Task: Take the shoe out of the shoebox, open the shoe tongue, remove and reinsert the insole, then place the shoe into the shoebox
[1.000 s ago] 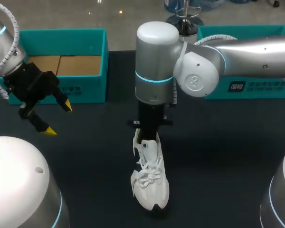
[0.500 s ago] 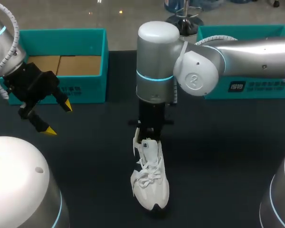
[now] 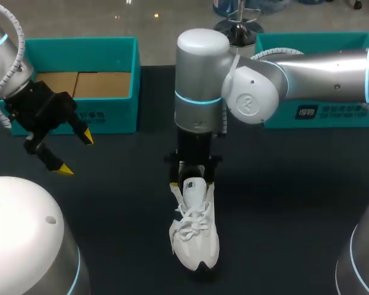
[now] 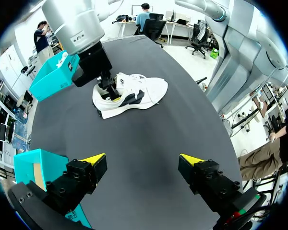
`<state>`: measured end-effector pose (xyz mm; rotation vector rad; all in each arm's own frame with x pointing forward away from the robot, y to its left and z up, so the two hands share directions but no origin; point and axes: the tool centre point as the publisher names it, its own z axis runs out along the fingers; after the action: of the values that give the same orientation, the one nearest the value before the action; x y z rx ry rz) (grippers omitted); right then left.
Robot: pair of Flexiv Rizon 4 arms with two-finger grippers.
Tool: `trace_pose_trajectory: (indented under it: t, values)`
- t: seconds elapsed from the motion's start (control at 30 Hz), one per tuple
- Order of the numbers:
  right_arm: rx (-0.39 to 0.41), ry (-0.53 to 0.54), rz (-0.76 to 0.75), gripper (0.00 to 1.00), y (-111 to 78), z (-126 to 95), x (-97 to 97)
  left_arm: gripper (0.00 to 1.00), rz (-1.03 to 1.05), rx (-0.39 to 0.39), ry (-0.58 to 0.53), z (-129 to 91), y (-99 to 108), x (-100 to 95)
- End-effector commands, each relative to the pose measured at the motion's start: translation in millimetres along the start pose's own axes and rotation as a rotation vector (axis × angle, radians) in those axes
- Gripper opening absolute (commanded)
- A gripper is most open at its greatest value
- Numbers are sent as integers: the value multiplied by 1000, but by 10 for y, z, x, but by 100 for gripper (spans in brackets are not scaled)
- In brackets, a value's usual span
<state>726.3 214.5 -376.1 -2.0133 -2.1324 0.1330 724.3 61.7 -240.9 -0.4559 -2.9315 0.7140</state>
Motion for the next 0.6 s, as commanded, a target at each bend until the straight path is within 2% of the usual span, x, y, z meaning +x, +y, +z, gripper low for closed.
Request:
trace_pose_trajectory:
  t: [0.03,0.23,0.33,0.6]
  values:
    - [-1,-14,-4,85,-13,-12,37,100,0,-2,1,-3,3,4]
    - [-7,-26,-6,89,-37,-57,46,100,0,-2,1,-3,3,4]
    - [-10,-39,-12,100,-40,-85,55,100,0,-2,1,-3,3,4]
    - [-52,-77,3,100,-57,-309,14,100,0,-2,1,-3,3,4]
